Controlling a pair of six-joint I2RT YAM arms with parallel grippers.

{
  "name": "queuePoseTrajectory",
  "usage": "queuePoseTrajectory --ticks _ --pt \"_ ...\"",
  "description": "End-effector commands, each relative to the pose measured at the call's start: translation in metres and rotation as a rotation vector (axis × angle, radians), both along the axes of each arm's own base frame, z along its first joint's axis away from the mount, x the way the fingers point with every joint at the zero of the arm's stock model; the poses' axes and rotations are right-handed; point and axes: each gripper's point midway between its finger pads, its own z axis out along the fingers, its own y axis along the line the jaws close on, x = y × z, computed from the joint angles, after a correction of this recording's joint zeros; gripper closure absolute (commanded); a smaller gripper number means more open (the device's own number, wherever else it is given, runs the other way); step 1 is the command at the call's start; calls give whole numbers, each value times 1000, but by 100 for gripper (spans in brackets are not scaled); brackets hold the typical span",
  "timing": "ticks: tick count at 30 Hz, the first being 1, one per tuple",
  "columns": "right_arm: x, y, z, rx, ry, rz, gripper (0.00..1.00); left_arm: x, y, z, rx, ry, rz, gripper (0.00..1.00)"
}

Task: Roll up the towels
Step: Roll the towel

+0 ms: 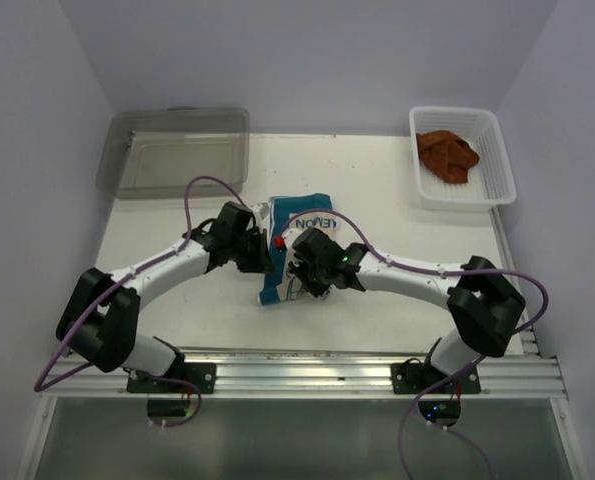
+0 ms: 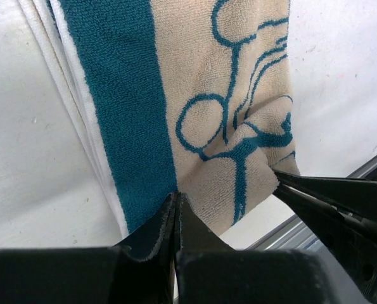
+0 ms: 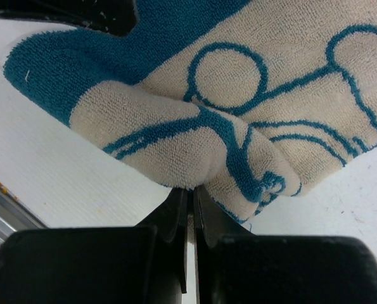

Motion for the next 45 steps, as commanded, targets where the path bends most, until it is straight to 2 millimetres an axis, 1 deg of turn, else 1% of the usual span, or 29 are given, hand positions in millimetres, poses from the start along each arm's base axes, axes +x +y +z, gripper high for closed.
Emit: queuePoseTrajectory --ticks 1,4,8,11,14,15,16,17,18,19,20,21,22,23,26,27,28,31,32,33,34,35,37,38,39,40,42,43,45 --pt "6 13 10 76 49 14 100 0 3 0 -1 -9 -11 100" --pt "10 13 10 99 74 -1 100 -1 5 3 -2 -23 -8 100" --pt "11 10 9 92 89 -10 100 -2 9 0 21 -22 -1 100" --pt "9 5 9 72 99 -16 100 2 8 -1 23 -26 2 100" --pt "1 -2 7 69 126 -42 100 7 3 -3 22 -22 -4 100" --pt "-4 -6 8 69 125 -49 94 10 3 -5 22 -22 -3 100" --pt "-8 -8 9 68 129 -63 91 11 0 -6 18 -18 -12 100" --pt "-12 -13 8 56 133 -72 87 10 -1 -13 22 4 -19 100" --pt "-16 -18 13 52 110 -77 83 11 -3 -16 17 9 -23 100" --pt "-19 -20 16 52 107 -83 75 11 -5 -17 12 16 -29 100" --pt "-23 -24 19 46 109 -88 62 10 -6 -24 17 36 -34 100" --pt "-26 -28 21 41 98 -94 59 10 -8 -26 11 41 -39 100" --pt "-28 -30 31 65 87 -96 58 11 -10 -26 2 47 -48 100" --pt "-29 -34 33 55 85 -101 56 10 -11 -29 3 57 -51 100" --pt "-23 -40 46 53 36 -128 54 11 -12 -29 -2 56 -55 100" --pt "-19 -39 51 57 19 -137 56 11 -12 -29 -3 55 -53 100" --pt "-10 -39 54 53 -12 -176 65 12 -12 -28 -3 52 -53 100" --pt "-3 -34 52 44 -3 -225 85 12 -12 -23 -7 43 -44 100" --pt "-2 -30 44 31 18 -231 94 12 -12 -17 -16 32 -39 100" --pt "-1 -26 43 39 26 -236 96 11 -12 -14 -21 28 -37 100" --pt "-2 -24 38 43 42 -248 98 10 -12 -6 -36 17 -29 100" --pt "-2 -21 31 44 54 -254 99 8 -11 -3 -42 13 -26 100" --pt "-5 -23 18 31 76 -266 99 1 -12 4 -71 9 -28 100" --pt "-5 -25 5 10 86 -275 99 -2 -12 5 -81 14 -34 100" --pt "-4 -26 -1 1 86 -280 100 -4 -13 5 -91 15 -39 100" --pt "-4 -27 -7 -15 88 -283 100 -11 -13 0 -98 36 -49 100" --pt "-2 -29 -22 -53 93 -289 100 -16 -13 -8 -99 54 -63 100" --pt "-1 -30 -26 -67 94 -289 100 -21 -11 -19 -78 86 -67 100" --pt "0 -30 -28 -86 95 -292 100 -29 -5 -34 -39 128 -66 100"
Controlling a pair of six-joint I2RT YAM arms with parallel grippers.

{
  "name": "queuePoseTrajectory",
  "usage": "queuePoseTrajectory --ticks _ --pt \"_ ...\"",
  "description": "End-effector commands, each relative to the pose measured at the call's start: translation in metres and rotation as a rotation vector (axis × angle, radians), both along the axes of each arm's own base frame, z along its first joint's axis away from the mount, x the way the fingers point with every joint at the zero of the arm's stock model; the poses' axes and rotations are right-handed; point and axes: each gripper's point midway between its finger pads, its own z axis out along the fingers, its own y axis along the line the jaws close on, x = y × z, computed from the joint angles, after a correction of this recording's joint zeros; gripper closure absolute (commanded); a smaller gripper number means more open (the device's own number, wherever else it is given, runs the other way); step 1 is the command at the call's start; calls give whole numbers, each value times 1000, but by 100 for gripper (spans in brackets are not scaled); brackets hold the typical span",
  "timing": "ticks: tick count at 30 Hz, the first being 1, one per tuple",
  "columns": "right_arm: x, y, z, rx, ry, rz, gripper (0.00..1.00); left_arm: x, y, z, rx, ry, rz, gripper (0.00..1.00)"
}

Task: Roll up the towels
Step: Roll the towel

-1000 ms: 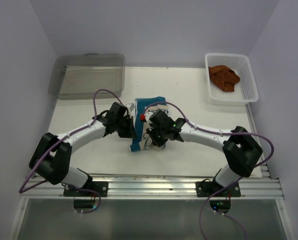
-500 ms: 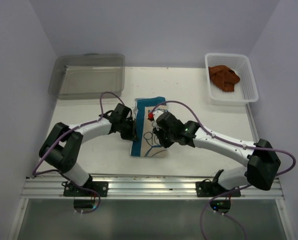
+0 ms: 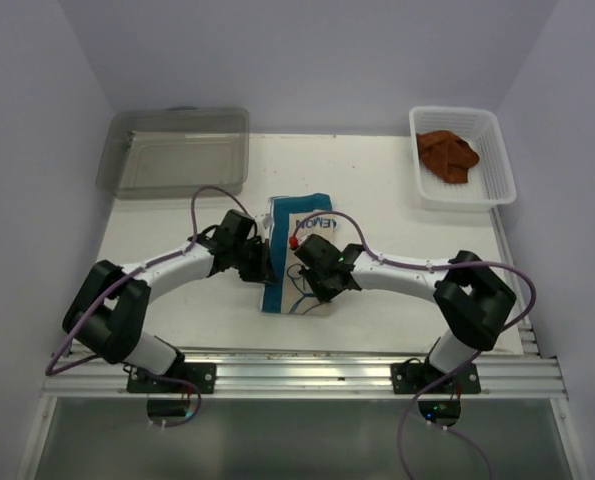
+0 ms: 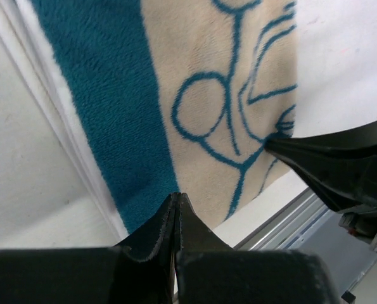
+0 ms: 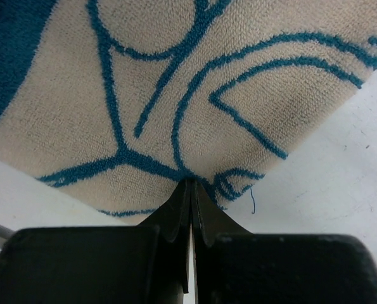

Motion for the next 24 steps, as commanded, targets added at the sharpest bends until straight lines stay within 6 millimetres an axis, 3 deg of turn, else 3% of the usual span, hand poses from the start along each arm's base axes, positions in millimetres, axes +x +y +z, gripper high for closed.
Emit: queuePoseTrajectory --ticks 1,5,10,13,17,20,24 --pt "12 4 1 3 -37 -38 100 -17 6 -31 44 96 -13 100" --pt "13 8 25 44 -71 -40 100 -21 11 -40 69 119 -1 100" --pt "14 24 63 131 -129 -57 100 -3 0 4 -9 6 9 100" --pt "11 46 70 226 -111 -77 100 -1 -10 21 -72 -4 4 100" --pt "6 60 52 290 -48 -132 100 -7 -25 24 -183 23 -12 100" --pt "-1 63 30 306 11 -174 100 -19 -25 5 -197 88 -10 100" --pt "-3 53 1 242 31 -221 100 -29 -7 -39 -69 164 34 100"
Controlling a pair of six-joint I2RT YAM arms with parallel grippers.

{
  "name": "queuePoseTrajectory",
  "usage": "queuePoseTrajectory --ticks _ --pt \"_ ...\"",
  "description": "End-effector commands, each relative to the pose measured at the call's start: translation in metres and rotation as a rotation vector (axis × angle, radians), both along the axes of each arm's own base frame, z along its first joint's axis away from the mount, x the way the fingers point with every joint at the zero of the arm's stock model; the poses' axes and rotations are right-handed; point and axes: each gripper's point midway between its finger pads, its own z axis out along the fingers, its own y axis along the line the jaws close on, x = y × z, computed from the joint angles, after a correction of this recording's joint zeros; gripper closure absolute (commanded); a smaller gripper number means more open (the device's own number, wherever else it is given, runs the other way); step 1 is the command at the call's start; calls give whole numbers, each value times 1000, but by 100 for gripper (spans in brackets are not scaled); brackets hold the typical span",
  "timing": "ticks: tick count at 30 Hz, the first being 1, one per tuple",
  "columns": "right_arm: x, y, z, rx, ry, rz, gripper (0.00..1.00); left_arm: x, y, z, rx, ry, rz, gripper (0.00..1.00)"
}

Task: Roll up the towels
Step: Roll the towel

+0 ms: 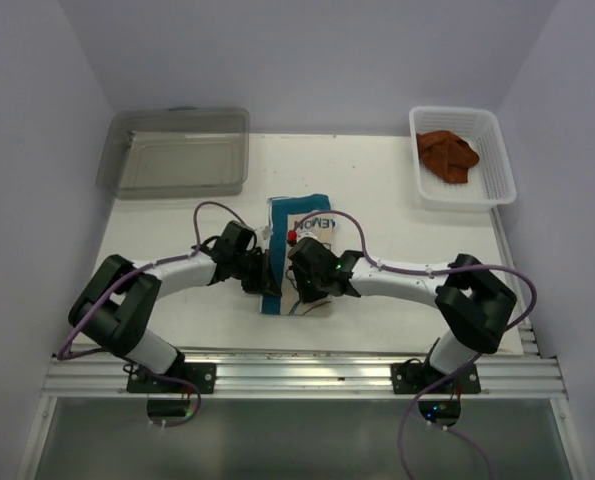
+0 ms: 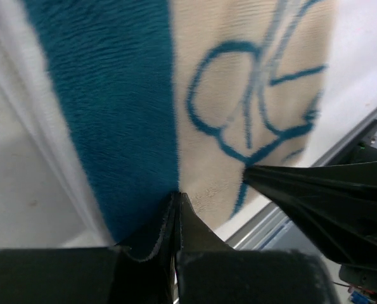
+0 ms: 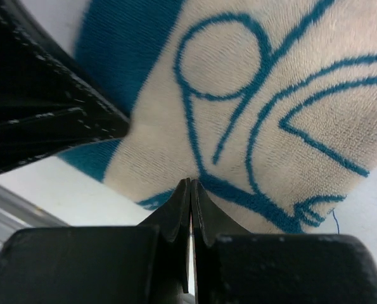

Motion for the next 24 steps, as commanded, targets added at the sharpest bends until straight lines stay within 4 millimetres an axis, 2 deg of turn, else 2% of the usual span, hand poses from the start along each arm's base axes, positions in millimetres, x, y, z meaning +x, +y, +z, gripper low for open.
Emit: queuePoseTrajectory --ticks 1,5,7,11,14,19,22,24 --pt "1 -2 -20 -6 27 -71 100 -7 8 -32 69 68 24 100" --pt "4 -23 -29 -77 11 -94 100 -10 14 -43 110 85 28 100" --pt "7 -31 -23 -79 -9 -105 100 -7 18 -43 131 75 35 100" --pt "11 -66 -29 -135 -7 -147 100 -7 21 -45 151 74 36 100" --pt "9 -82 -37 -163 4 -160 100 -8 22 -47 155 80 36 100" --pt "5 -85 -45 -177 27 -145 100 -7 21 -47 150 78 31 100" --pt "10 -80 -39 -169 8 -138 100 -5 18 -42 136 70 27 100" --pt "14 -78 -27 -159 -16 -123 100 0 15 -35 130 57 24 100"
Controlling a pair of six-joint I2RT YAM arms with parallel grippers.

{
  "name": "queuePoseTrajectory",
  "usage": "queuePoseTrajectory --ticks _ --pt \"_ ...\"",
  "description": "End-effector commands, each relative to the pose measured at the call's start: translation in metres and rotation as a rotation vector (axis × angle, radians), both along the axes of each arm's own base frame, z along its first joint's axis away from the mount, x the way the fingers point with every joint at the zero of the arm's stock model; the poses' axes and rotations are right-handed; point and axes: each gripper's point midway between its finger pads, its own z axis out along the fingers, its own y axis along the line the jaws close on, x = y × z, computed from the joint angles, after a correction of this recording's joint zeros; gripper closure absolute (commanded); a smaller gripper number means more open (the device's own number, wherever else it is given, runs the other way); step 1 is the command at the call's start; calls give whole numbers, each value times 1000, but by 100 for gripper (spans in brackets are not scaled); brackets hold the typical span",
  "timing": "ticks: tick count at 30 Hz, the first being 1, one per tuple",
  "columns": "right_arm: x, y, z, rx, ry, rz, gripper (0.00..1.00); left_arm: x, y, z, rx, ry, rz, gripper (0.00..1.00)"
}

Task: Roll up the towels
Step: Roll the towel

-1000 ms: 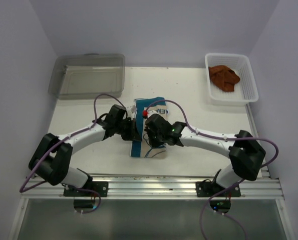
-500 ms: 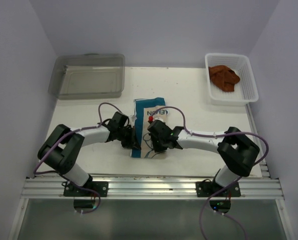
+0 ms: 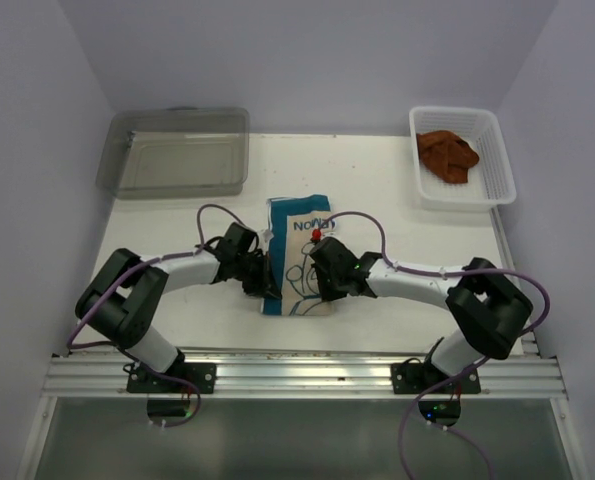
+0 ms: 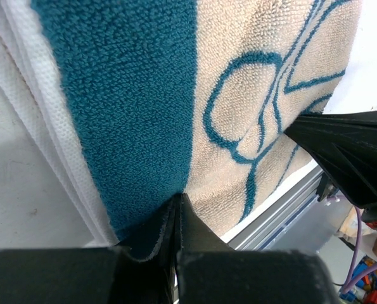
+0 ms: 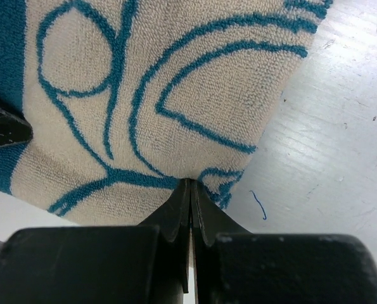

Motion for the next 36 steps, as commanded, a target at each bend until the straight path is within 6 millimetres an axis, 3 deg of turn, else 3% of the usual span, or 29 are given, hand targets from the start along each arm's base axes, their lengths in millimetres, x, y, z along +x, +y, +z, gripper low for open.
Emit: queuePoseTrajectory --ticks 1,4,9,13,18,23,30,36 --pt "6 -17 19 -62 -61 17 100 11 8 1 67 -48 3 100" --pt "6 -5 55 -56 -168 88 100 18 6 25 55 -96 2 100" --pt "-12 20 75 -143 -291 287 85 39 10 68 70 -202 28 100" --pt "-33 48 73 -158 -339 453 71 45 26 81 87 -208 76 100" --pt "-39 61 59 -223 -368 555 56 57 56 93 120 -229 174 100" --pt "-42 71 45 -247 -372 623 50 62 83 90 147 -209 265 100" --pt "-39 73 35 -293 -390 663 47 60 89 84 136 -190 277 100" --pt "-37 68 15 -339 -389 666 47 58 88 79 128 -177 277 100"
